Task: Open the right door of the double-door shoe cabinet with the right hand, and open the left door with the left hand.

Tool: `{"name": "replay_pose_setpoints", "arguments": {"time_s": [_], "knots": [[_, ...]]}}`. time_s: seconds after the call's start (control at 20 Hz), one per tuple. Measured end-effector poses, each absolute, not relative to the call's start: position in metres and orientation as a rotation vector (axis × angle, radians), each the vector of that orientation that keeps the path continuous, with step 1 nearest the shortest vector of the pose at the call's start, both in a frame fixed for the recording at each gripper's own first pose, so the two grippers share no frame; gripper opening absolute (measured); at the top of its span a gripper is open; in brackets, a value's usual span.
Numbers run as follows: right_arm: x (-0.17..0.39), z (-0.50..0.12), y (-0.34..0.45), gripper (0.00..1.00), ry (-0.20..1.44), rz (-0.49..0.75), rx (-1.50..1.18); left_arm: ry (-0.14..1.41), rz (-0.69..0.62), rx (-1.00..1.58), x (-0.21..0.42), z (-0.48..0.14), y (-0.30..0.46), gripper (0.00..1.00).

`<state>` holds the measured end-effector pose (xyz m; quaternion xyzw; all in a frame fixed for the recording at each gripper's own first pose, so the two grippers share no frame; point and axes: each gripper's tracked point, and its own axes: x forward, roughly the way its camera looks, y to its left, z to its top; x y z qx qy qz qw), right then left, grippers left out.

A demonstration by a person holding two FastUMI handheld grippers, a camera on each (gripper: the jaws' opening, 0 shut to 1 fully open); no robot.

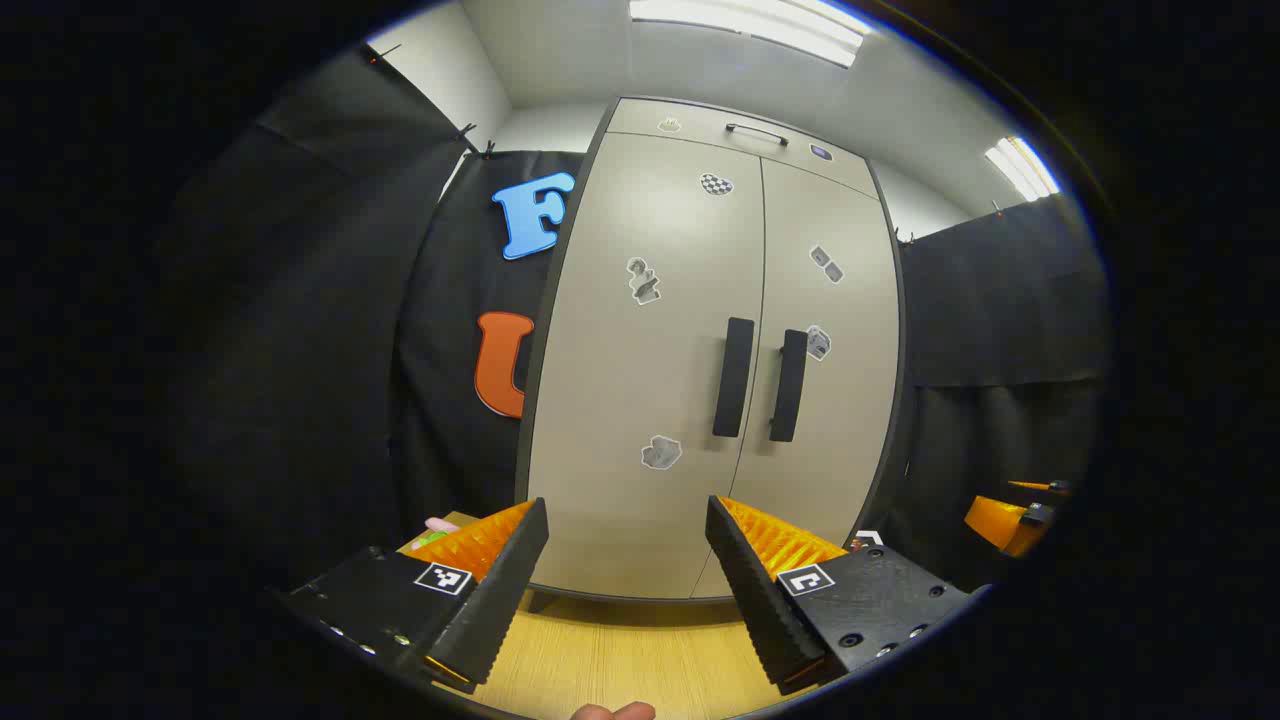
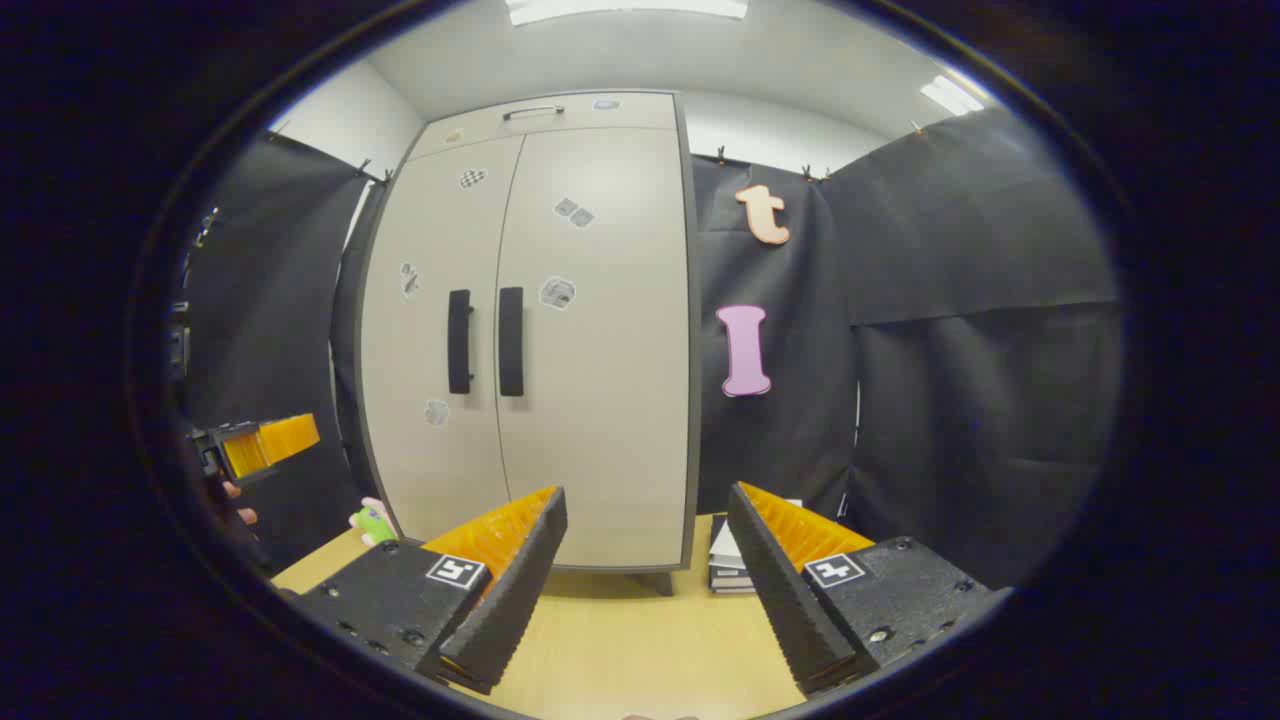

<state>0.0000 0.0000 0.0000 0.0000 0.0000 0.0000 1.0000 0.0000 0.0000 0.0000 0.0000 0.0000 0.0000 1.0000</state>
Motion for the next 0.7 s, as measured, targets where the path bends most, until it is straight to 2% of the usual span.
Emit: {"name": "replay_pose_setpoints", "arguments": {"time_s": [0.05, 0.7], "knots": [[0.001, -0.002, 0.003, 0.98, 0.005, 0.009, -0.008, -0.002, 0.001, 0.008, 0.000, 0.000, 0.001, 0.95], [0.007, 0.009, 0.026, 1.00, -0.024, 0.042, 0.025, 0.014, -0.024, 0.027, -0.001, -0.008, -0.004, 0.95]]}}
